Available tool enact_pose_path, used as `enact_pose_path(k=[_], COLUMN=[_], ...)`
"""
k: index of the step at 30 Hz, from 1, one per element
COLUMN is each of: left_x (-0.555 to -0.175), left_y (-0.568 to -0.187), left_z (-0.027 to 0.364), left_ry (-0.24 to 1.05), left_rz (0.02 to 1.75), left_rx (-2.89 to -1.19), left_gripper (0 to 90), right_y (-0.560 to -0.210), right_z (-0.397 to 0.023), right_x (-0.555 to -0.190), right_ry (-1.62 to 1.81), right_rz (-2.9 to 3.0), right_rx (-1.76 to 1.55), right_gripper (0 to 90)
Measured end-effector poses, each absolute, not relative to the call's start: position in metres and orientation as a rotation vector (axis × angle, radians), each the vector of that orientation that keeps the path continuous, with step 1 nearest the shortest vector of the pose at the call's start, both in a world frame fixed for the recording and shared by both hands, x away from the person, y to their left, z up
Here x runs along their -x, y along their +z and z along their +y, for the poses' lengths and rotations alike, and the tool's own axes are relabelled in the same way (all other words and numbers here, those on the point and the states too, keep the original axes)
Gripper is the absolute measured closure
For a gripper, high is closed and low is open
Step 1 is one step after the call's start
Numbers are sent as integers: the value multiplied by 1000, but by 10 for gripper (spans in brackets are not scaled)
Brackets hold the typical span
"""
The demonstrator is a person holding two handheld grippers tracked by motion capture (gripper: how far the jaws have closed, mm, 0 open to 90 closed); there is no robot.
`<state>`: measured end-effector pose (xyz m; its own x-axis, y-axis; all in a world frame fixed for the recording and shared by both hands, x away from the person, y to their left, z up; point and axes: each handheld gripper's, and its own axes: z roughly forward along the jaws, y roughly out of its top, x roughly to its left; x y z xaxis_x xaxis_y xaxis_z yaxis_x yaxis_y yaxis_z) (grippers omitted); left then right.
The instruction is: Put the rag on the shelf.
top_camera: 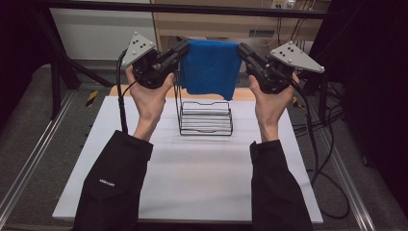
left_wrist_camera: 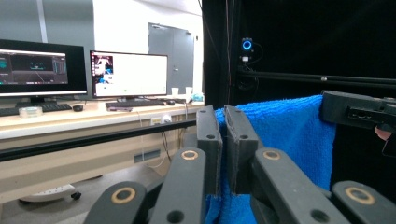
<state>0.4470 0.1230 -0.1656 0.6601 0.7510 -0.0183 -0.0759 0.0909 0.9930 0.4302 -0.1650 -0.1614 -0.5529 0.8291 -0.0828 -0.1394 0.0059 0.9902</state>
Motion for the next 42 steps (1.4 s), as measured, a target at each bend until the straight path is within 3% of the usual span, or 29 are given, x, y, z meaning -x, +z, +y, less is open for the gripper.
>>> enact_pose_path(k=[20, 42], left_x=[-469, -504], left_y=[-154, -169], left_z=[122, 122], left_ry=[697, 732], left_rz=[649, 679], left_rx=[-1327, -1327], left_gripper=[855, 855], right_y=[-143, -149], right_z=[-161, -157], right_x=[-454, -495], right_ry=[1617, 1597], right_rz=[1539, 1568], right_rx=[-723, -742], right_gripper=[867, 866])
